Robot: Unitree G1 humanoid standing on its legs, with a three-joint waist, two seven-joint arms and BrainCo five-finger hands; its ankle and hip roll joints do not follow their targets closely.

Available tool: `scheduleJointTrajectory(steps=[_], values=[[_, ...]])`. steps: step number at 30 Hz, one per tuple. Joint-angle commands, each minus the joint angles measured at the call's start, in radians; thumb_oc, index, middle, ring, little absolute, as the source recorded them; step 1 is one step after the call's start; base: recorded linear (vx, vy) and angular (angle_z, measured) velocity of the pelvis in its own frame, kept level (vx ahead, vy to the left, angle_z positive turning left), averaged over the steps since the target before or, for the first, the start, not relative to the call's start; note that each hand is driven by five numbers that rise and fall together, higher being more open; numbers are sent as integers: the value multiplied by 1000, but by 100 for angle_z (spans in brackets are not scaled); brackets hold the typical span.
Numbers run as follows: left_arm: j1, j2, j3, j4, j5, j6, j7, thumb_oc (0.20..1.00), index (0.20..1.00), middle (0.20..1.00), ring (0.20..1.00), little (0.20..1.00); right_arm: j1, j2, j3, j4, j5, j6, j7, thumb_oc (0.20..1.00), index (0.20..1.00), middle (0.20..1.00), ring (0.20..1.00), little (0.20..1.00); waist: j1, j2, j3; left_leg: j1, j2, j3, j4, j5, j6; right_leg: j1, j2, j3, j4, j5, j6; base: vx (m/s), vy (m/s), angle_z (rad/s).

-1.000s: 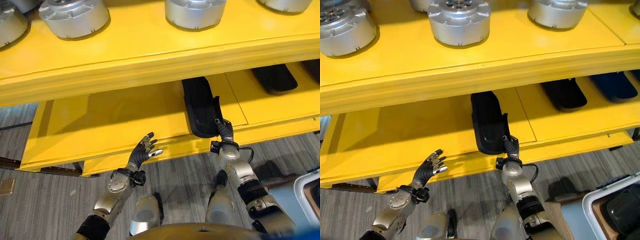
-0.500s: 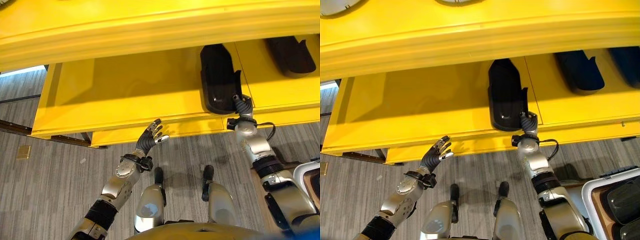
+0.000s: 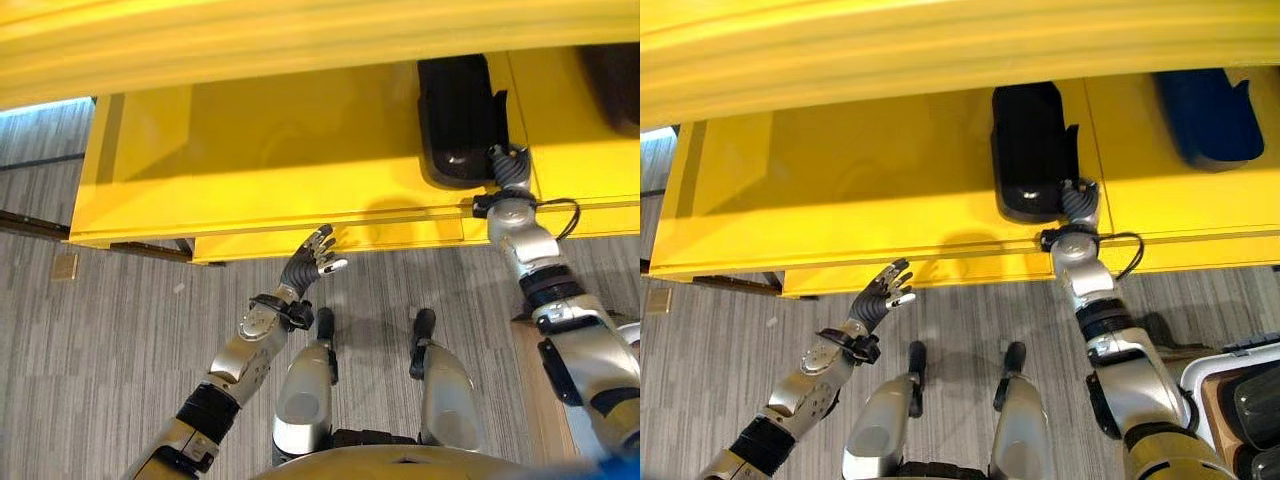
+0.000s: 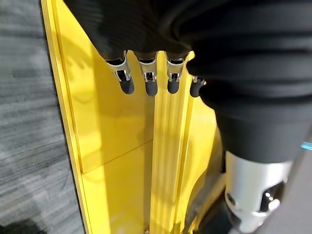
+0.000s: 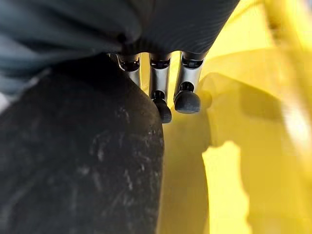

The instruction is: Move parts from the plastic box to the shelf.

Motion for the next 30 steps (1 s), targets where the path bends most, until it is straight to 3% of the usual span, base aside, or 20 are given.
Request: scheduleJointTrajectory(steps=[1,5,14,19,22,25,27,30], values=[[37,32,-24,-122,-26,-55,4,1000,1000,1000,1000,1000,-127,-54,-19,6,-53,-49,-4,200,200,200,200,200,20,-4,-22,-20,5,-14,59,-45,25,21,-26,-19,130,-102,34,-84,-16,11],[17,42,-42,-150,-29,-66,-27,1000,1000,1000,1000,1000,-211,-89,15,65,-8,-44,-24,200,200,200,200,200,39,1,17,-74,-14,-29,95,-52,32,-23,-23,-17,179,-123,27,-87,-18,9],[14,65,-84,-165,-38,-39,-42,1000,1000,1000,1000,1000,-289,-140,56,125,-53,-64,-34,200,200,200,200,200,51,9,19,-178,-25,-36,149,-62,41,-119,-17,-15,249,-150,16,-26,-3,2],[15,74,-113,-179,-40,-44,-120,1000,1000,1000,1000,1000,-318,-152,76,149,12,-63,-66,200,200,200,200,200,52,10,19,-218,-20,-37,170,-66,43,-158,-10,-9,278,-160,10,0,0,0],[-2,70,-139,-196,-21,-33,-91,1000,1000,1000,1000,1000,-342,-154,81,163,29,-70,-78,200,200,200,200,200,48,14,19,-238,-17,-38,178,-66,42,-178,-10,-7,288,-163,9,-2,12,0],[-16,77,-159,-208,11,-87,-32,1000,1000,1000,1000,1000,-373,-165,92,182,-13,-89,-84,200,200,200,200,200,47,23,19,-261,-13,-39,191,-68,41,-201,-12,-6,305,-170,5,10,39,-4],[-20,87,-143,-212,-46,-64,-17,1000,1000,1000,1000,1000,-399,-178,102,183,-18,-83,-104,200,200,200,200,200,50,30,19,-279,-15,-42,198,-69,40,-218,-15,-8,316,-174,6,10,26,-3],[-13,101,-135,-185,42,-52,-55,1000,1000,1000,1000,1000,-439,-200,122,207,-29,-86,-101,200,200,200,200,200,54,39,19,-299,-13,-42,202,-66,36,-241,-15,-4,333,-181,2,3,12,2]])
